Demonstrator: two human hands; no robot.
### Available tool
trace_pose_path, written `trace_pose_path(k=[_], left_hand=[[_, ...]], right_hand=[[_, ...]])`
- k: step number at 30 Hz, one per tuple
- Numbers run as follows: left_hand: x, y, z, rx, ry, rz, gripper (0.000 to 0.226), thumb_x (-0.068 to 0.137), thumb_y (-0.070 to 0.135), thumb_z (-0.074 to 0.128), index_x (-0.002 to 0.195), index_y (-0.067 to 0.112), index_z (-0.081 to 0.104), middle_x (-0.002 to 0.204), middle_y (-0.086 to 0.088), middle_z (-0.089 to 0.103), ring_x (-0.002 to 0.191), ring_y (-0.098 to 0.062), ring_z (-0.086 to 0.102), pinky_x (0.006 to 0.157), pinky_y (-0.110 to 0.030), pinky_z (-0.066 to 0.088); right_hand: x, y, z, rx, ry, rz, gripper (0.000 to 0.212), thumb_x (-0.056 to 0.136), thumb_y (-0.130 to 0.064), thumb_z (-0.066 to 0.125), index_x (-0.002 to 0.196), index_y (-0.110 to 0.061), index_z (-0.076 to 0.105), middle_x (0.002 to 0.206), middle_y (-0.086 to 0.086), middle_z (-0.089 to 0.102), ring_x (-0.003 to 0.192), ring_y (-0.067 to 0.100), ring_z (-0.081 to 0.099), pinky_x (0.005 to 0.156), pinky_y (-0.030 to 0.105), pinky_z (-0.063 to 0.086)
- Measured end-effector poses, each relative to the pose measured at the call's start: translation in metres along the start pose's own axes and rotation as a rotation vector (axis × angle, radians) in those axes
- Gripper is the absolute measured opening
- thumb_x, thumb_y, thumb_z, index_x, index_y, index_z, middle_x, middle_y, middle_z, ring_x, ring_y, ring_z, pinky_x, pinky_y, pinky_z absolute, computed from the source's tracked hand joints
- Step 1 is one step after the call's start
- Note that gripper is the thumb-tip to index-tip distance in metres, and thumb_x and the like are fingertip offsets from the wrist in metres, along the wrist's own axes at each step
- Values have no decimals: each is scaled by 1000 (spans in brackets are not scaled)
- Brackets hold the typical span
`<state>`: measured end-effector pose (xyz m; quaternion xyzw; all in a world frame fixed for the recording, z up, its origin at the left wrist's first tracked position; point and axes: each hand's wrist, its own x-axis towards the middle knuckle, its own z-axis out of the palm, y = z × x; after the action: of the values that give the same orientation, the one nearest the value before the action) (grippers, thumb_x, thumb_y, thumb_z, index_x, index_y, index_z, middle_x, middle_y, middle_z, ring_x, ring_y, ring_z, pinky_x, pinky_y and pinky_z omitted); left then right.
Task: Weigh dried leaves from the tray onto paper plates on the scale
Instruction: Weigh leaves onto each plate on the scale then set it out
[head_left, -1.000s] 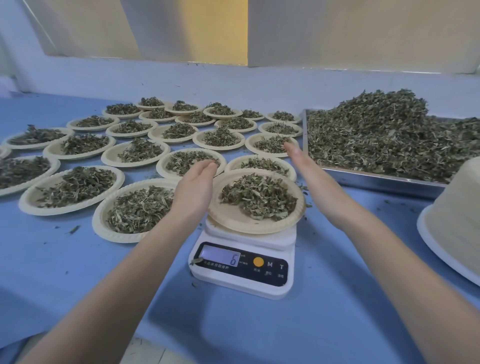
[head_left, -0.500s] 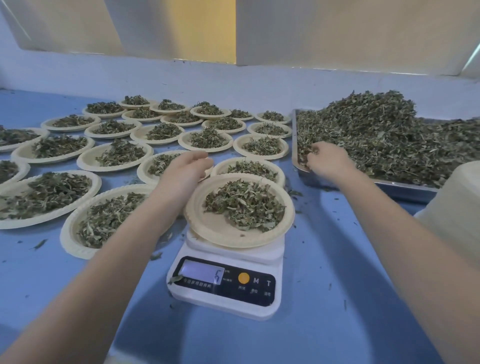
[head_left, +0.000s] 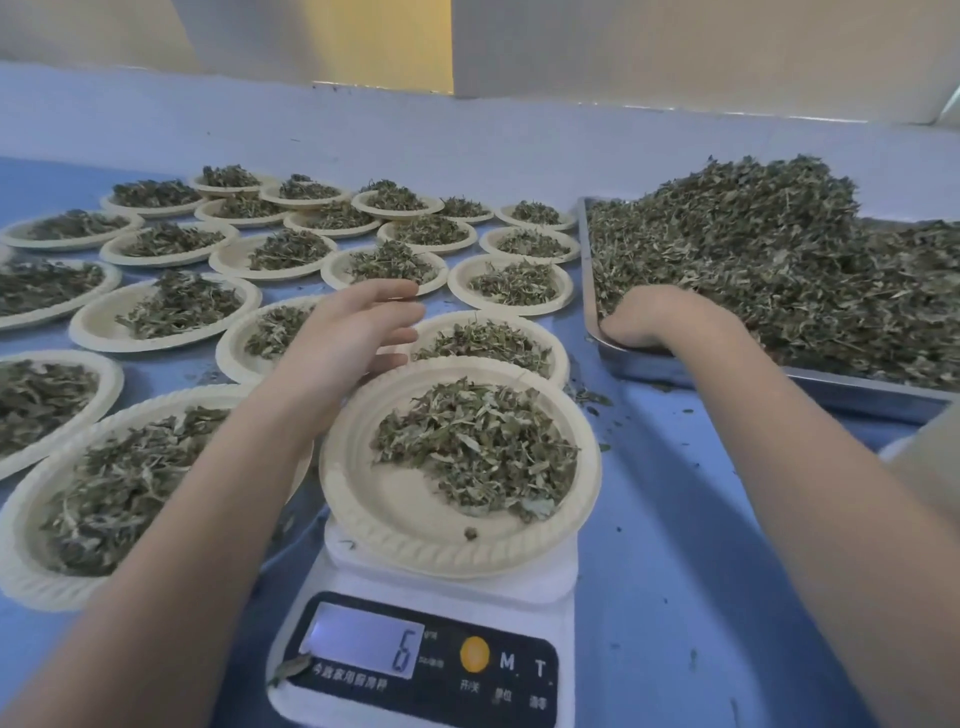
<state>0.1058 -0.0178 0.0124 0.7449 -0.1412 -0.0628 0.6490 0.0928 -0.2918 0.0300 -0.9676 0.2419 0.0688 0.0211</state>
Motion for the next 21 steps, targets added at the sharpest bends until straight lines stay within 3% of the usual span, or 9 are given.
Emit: trace_pose_path(k=[4, 5, 7, 10, 12, 17, 19, 21], left_hand=[[0, 3, -1, -28, 13, 20, 26, 87, 27, 64, 113, 26, 66, 110, 0, 68, 101, -12, 66, 87, -32, 54], [-1, 3, -1, -30, 14, 22, 25, 88, 26, 64, 113, 26, 65, 111, -1, 68, 101, -12, 66, 87, -32, 53], [-3, 2, -2, -41, 28, 21, 24, 88, 26, 64, 112, 26, 65, 112, -1, 68, 102, -14, 65, 90, -34, 53], [-6, 2, -5, -64, 50, 7, 22, 88, 24, 64, 109, 26, 66, 112, -2, 68, 102, -15, 66, 91, -36, 53], [-8, 3, -7, -80, 58, 5, 21, 88, 23, 64, 109, 25, 66, 111, -4, 68, 101, -16, 66, 90, -36, 53], [-19, -1, -13, -127, 95, -9, 24, 88, 20, 63, 112, 19, 65, 110, -7, 68, 101, -19, 66, 89, -36, 54], [-21, -2, -15, -138, 102, -20, 23, 89, 18, 62, 112, 18, 64, 111, -9, 68, 103, -21, 66, 91, -38, 53], [-23, -2, -14, -153, 110, -27, 22, 88, 16, 62, 111, 16, 64, 110, -10, 68, 102, -21, 66, 91, -38, 53]], right_hand=[[-6, 0, 13, 98, 41, -62, 35, 100, -21, 31, 110, -1, 58, 117, 17, 57, 96, 31, 54, 79, 33, 39], [-7, 3, 16, 136, 62, -72, 35, 100, -22, 31, 108, -2, 59, 115, 17, 57, 96, 31, 53, 81, 34, 39], [-8, 7, 21, 164, 121, -124, 38, 100, -26, 27, 81, -8, 54, 93, 14, 59, 77, 26, 50, 67, 33, 39], [-11, 6, 23, 240, 227, -161, 55, 101, -43, 28, 56, -12, 36, 53, 4, 40, 52, 22, 40, 49, 29, 27], [-12, 4, 21, 275, 289, -131, 60, 98, -50, 36, 52, -12, 34, 47, 3, 34, 45, 20, 36, 46, 28, 27], [-28, 2, 20, 496, 611, 8, 44, 94, -33, 43, 59, -7, 47, 56, 10, 47, 60, 29, 47, 49, 30, 29], [-43, -6, 17, 609, 725, -65, 44, 95, -31, 43, 56, -10, 43, 50, 4, 44, 52, 22, 41, 52, 34, 29], [-65, -20, 12, 696, 803, -222, 47, 95, -29, 47, 51, -18, 34, 43, -3, 39, 44, 11, 33, 52, 26, 30]])
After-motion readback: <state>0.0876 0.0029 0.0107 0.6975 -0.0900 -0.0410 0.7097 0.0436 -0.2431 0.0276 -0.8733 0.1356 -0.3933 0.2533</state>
